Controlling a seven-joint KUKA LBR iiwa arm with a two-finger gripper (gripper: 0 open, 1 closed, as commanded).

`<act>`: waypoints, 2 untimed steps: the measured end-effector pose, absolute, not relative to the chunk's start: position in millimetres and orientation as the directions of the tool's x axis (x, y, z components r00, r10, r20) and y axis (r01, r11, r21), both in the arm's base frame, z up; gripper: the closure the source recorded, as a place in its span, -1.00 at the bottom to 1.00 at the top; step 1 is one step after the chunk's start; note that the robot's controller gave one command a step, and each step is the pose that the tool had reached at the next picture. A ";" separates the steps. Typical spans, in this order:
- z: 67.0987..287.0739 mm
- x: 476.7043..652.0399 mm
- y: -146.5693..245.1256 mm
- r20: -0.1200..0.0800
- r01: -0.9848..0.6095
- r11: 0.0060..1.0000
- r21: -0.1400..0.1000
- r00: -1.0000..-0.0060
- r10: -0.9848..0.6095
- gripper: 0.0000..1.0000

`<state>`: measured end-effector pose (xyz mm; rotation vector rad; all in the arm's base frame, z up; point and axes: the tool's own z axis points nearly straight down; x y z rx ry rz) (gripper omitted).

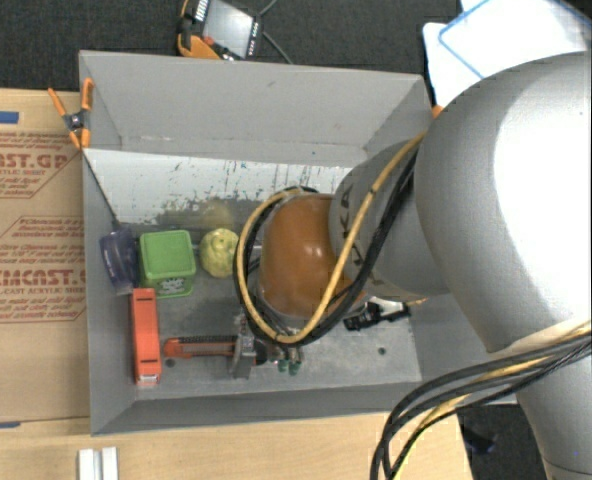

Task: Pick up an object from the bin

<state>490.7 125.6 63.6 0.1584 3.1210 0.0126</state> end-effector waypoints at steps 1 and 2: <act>73.7 490.2 125.8 -0.015 0.101 0.995 0.009 -0.995 0.101 1.00; 90.3 489.4 126.0 -0.013 0.101 0.995 0.009 -0.995 0.101 1.00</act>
Offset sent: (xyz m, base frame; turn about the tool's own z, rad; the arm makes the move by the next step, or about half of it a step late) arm 0.0000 0.0002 0.0406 -0.0002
